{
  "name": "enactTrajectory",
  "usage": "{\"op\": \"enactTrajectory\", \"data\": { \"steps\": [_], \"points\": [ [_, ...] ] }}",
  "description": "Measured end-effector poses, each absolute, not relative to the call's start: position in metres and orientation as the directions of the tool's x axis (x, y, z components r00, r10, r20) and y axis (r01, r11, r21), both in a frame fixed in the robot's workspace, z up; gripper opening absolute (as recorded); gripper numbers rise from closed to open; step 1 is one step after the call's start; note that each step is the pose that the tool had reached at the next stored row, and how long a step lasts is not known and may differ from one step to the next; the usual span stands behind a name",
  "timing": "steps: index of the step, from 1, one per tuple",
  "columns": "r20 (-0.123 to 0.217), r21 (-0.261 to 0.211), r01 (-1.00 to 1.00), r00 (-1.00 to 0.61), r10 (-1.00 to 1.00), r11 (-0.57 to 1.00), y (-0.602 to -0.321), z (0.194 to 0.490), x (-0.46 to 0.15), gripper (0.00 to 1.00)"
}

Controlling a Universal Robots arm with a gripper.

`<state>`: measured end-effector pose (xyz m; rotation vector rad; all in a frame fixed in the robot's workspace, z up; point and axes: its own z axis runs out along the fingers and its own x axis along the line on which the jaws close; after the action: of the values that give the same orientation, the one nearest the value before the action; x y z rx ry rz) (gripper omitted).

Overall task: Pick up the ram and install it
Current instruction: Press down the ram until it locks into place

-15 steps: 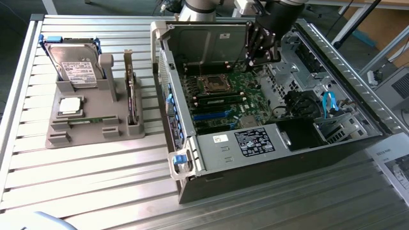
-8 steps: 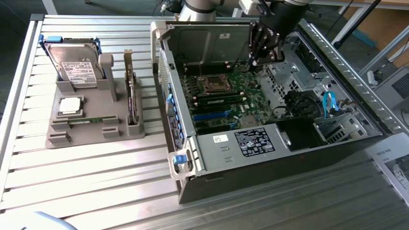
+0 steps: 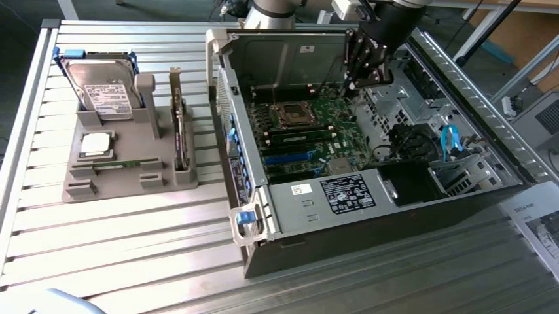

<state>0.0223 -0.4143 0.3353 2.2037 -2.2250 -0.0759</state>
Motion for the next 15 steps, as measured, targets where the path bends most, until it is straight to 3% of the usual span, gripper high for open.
{"op": "enactTrajectory", "data": {
  "steps": [15],
  "points": [
    [-0.028, 0.040, -0.999, -0.010, -1.000, 0.009, -0.4144, 0.3330, 0.0304, 0.10]
  ]
}}
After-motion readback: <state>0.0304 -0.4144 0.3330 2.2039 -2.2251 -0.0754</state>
